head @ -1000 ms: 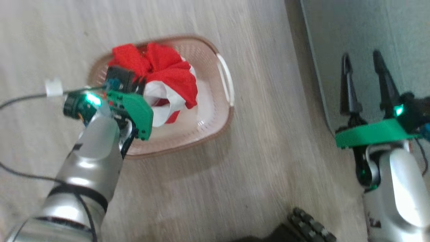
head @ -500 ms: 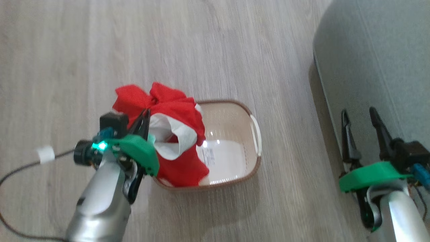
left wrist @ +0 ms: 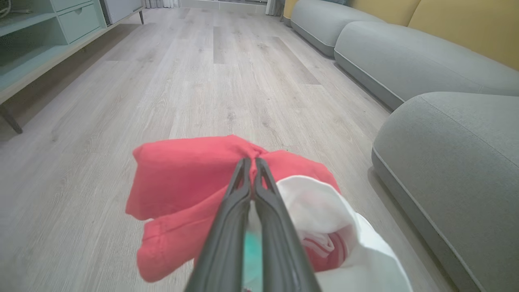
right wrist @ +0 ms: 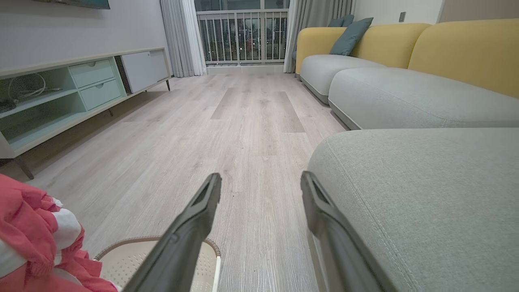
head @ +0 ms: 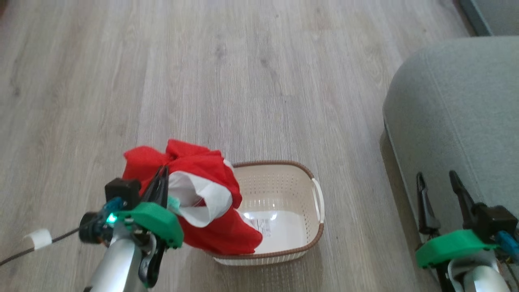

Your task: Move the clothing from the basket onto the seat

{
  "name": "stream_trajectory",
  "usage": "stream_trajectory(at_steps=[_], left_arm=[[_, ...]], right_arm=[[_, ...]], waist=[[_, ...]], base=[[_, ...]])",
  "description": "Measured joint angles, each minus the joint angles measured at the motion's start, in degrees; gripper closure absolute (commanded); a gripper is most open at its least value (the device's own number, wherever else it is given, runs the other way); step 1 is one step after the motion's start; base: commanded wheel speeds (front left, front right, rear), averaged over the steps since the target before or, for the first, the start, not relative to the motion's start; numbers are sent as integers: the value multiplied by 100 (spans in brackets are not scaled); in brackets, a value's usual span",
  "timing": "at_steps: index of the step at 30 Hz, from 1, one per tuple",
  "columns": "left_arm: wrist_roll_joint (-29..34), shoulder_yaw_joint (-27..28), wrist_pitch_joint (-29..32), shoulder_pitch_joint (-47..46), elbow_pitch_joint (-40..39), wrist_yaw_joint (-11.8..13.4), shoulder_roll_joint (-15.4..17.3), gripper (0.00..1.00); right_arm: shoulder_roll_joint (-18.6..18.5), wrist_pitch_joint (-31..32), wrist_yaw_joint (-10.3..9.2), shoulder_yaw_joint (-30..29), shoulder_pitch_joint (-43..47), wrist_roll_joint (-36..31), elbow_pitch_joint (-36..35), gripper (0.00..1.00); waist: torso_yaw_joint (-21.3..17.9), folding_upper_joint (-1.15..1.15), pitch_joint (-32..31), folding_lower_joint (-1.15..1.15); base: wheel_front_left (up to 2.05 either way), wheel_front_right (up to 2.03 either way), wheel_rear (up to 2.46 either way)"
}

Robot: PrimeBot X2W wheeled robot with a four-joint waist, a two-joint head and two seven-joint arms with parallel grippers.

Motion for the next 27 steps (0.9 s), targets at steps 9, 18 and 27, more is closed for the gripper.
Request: stream_trajectory(at_steps=[9, 18, 27], left_arm=[[-48, 42, 205, 248, -425, 119, 105, 100], [-53, 47, 274, 368, -717, 219, 174, 100], [-111, 27, 311, 398, -813, 266, 177, 100]], right_arm=[[0, 0, 0, -2, 73, -5, -5, 0], [0, 0, 0, -1, 73, -48, -9, 0], [-4, 0, 0, 9, 73, -51, -3, 0]], waist=[[-58, 0, -94, 0], [-72, 0, -100, 0], [-72, -1, -114, 1]], base=[[0, 0, 0], [0, 0, 0], [0, 0, 0]])
